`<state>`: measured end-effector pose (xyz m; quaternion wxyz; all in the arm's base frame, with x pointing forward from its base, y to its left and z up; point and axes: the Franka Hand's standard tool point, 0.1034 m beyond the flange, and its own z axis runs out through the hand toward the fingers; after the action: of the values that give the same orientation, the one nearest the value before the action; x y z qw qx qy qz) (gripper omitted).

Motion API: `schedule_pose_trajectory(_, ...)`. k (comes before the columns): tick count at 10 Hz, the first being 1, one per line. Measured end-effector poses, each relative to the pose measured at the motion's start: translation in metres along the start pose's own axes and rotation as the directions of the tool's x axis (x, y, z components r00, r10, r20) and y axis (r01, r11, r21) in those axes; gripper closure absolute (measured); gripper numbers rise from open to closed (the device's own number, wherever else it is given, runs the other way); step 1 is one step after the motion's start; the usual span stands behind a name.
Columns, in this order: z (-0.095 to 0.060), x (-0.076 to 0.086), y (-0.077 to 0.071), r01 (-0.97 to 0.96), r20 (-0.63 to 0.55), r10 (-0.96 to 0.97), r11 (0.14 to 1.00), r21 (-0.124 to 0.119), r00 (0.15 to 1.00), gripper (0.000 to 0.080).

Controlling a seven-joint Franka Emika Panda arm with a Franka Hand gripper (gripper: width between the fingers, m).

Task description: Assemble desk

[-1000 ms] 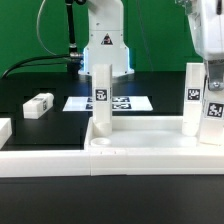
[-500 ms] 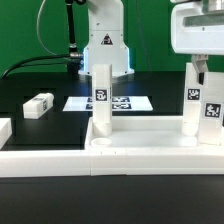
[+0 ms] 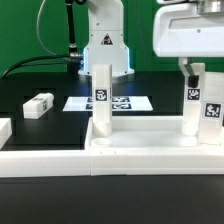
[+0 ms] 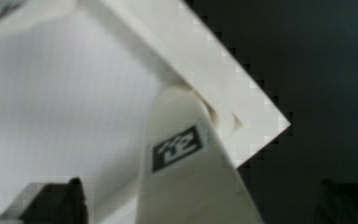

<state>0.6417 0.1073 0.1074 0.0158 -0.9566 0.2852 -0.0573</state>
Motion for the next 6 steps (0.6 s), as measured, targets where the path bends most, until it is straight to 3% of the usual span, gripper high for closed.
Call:
schedule_pose_trajectory(2, 0.0044, -0.0017, -0.0052, 0.107, -0.020, -0.107, 0.994, -0.002, 0.994, 0.0151)
schedule_pose_trajectory(3, 0.0037, 0.0002, -0.0038, 0.097, -0.021, -0.097, 0.995, -0.002, 0.995, 0.0261)
schedule_pose_trajectory(4, 0.0038, 0.0002, -0.0038, 0.067, -0.021, -0.067, 0.998, -0.002, 0.998, 0.0428)
schedule_pose_trajectory(5, 0.0039, 0.0004, -0.0033, 0.037, -0.021, -0.037, 0.999, -0.001, 0.999, 0.0428)
schedule_pose_trajectory(6, 0.0039, 0.0009, -0.0028, -0.032, -0.021, 0.032, 0.999, 0.000, 0.999, 0.0512)
